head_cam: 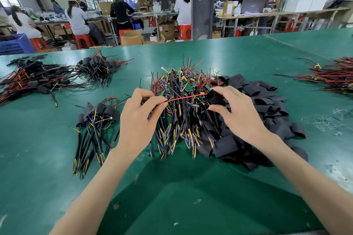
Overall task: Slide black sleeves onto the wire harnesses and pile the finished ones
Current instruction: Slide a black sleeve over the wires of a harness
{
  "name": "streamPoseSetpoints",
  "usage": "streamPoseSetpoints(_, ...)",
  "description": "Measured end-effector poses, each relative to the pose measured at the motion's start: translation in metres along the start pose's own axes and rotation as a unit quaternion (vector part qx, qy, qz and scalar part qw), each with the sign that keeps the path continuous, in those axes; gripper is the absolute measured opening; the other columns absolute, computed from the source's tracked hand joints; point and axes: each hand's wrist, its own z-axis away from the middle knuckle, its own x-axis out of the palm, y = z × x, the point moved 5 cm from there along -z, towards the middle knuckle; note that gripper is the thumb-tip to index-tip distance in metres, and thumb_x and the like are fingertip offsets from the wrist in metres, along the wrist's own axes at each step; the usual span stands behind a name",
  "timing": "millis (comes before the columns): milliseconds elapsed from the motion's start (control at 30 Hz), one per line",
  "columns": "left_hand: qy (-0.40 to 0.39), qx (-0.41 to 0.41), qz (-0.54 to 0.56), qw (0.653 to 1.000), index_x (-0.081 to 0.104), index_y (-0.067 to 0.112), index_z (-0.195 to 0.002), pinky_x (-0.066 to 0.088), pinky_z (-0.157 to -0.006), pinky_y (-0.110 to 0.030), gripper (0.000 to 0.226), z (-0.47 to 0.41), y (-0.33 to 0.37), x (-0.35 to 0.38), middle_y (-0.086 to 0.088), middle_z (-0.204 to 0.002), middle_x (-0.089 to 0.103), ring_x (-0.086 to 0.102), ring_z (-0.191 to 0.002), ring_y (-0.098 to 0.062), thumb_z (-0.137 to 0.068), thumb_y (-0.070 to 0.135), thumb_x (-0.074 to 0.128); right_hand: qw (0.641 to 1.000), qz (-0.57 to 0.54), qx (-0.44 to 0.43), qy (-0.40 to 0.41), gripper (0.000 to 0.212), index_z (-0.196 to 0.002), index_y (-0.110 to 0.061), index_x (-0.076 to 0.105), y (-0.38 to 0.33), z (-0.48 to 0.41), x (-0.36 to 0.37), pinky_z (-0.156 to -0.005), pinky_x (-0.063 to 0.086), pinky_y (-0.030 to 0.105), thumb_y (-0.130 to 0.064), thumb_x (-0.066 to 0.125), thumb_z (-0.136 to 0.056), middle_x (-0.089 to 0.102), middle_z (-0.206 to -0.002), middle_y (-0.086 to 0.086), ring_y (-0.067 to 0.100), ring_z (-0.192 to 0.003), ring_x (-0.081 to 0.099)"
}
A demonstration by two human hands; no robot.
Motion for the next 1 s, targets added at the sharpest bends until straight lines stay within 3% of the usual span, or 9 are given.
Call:
streamPoseSetpoints(467,0.017,0.029,0.023,0.999,0.074,0.009,-0.094,0.047,-0.067,-0.04,0.022,0.0015,0.0061,-0.0013,-0.007,-0.092,0.052,0.053,-0.072,-0.026,-0.091,0.024,0.058,1.0,-0.009,0.011,-0.003,0.04,-0.12,-0.004,0.058,0.0002,0.0005,-0.0001,-0.089,0.043,0.048,-0.019,0.069,-0.084,0.061,-0.103,0.01,0.031,-0.092,0.058)
streamPoseSetpoints(533,0.018,0.032,0.027,0.999,0.074,0.01,-0.095,0.047,-0.067,-0.039,0.024,0.0017,0.0059,-0.0012,0.0,-0.094,0.048,0.052,-0.073,-0.025,-0.092,0.026,0.057,1.0,-0.018,0.017,0.0,0.04,-0.121,-0.005,0.058,0.0011,0.0007,-0.0001,-0.091,0.043,0.046,-0.019,0.069,-0.084,0.061,-0.104,0.009,0.03,-0.092,0.058)
streamPoseSetpoints(700,0.02,0.039,0.026,0.999,0.074,0.01,-0.095,0.046,-0.067,-0.037,0.024,0.002,0.0052,-0.0005,0.004,-0.095,0.044,0.051,-0.073,-0.023,-0.092,0.027,0.057,0.999,-0.032,0.028,0.013,0.04,-0.12,-0.006,0.059,0.003,0.0007,-0.0002,-0.082,0.038,0.025,-0.019,0.07,-0.083,0.061,-0.104,0.008,0.026,-0.088,0.057)
streamPoseSetpoints(900,0.012,0.027,0.012,0.999,0.074,0.011,-0.096,0.046,-0.067,-0.036,0.024,0.0018,0.004,-0.0006,-0.005,-0.092,0.051,0.052,-0.073,-0.024,-0.092,0.027,0.057,0.999,-0.038,0.006,0.003,0.039,-0.119,-0.009,0.059,0.0002,0.0007,-0.0013,-0.087,0.042,0.036,-0.017,0.07,-0.083,0.062,-0.105,0.004,0.028,-0.089,0.058)
streamPoseSetpoints(1000,0.003,0.028,0.003,1.0,0.074,0.012,-0.096,0.046,-0.067,-0.034,0.023,0.0018,0.0061,0.0002,-0.007,-0.09,0.053,0.052,-0.072,-0.024,-0.091,0.027,0.057,0.999,-0.006,-0.053,-0.004,0.037,-0.117,-0.01,0.061,-0.0059,0.0009,-0.0001,-0.09,0.033,0.027,-0.015,0.07,-0.081,0.063,-0.111,0.004,0.019,-0.1,0.053)
